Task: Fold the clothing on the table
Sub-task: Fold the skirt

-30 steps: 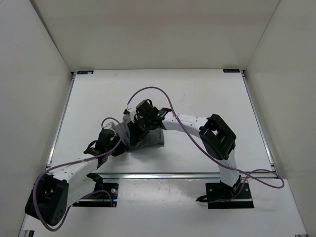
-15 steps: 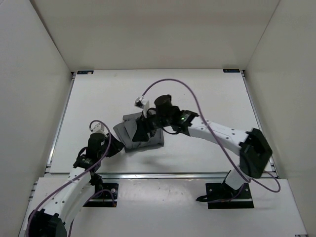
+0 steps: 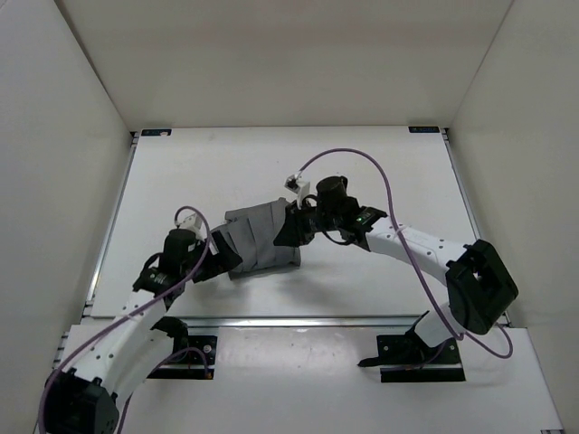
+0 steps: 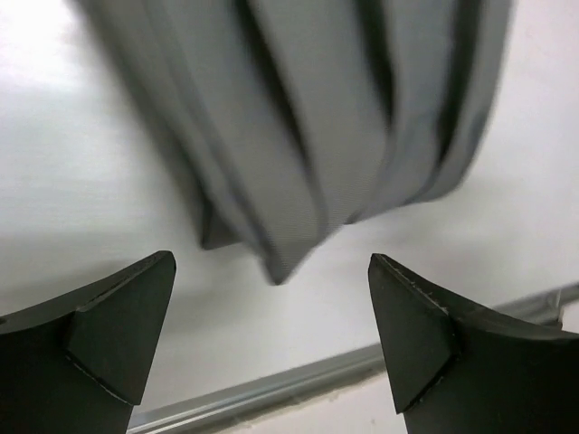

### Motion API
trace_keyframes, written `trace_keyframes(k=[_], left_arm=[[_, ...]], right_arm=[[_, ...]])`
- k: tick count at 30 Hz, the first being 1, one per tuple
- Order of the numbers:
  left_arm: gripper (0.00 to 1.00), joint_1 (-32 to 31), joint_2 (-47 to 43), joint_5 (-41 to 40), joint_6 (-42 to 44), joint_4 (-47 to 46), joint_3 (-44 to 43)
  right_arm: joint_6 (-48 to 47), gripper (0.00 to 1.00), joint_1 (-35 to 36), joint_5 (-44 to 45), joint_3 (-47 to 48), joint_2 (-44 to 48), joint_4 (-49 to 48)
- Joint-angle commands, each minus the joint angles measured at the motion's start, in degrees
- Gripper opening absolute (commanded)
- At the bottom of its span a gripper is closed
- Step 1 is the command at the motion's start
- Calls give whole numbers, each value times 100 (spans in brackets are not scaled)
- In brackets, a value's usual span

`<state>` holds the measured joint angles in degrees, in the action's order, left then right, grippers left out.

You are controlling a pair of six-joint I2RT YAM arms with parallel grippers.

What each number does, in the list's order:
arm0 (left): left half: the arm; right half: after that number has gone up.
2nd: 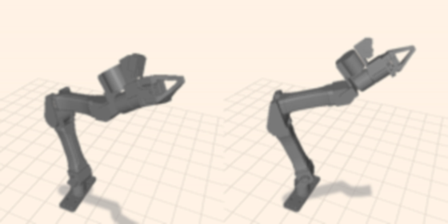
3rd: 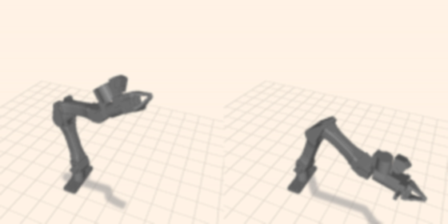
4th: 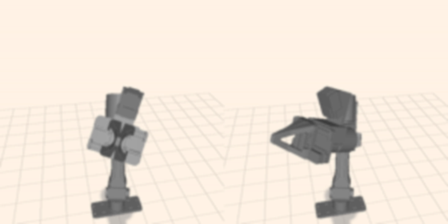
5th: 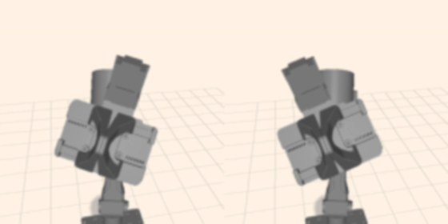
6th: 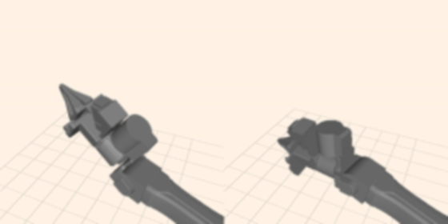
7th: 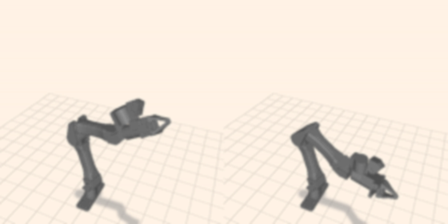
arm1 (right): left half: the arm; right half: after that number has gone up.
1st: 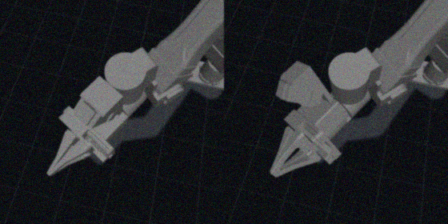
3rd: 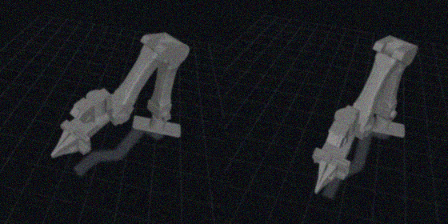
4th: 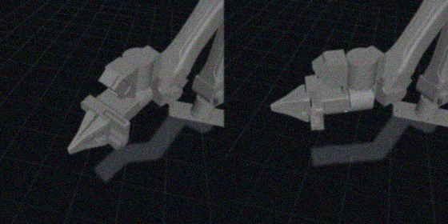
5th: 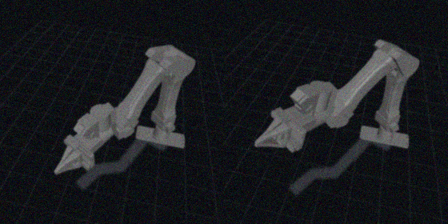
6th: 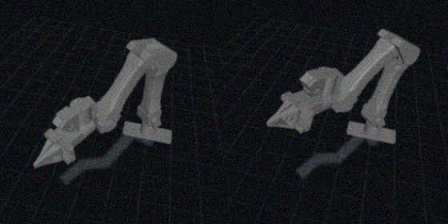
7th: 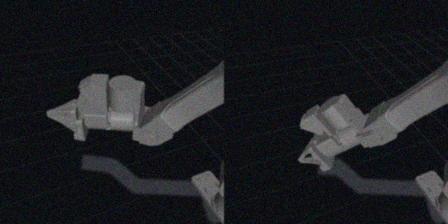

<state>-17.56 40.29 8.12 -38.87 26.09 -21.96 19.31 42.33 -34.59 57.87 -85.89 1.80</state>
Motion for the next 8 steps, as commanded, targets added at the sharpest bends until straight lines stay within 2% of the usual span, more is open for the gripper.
trace_keyframes(k=[1,3,6,8], left_arm=[[98,-204,461,304,617,159,-887],[99,-143,646,523,793,178,-1038],[99,-211,733,427,978,352,-1223],[99,-169,883,410,1144,580,-1345]], right_arm=[[-24,17,-469,49,-196,397,-189],[-6,18,-681,49,-390,555,-180],[-242,19,-884,223,-539,634,117],[-401,24,-893,461,-417,600,328]])
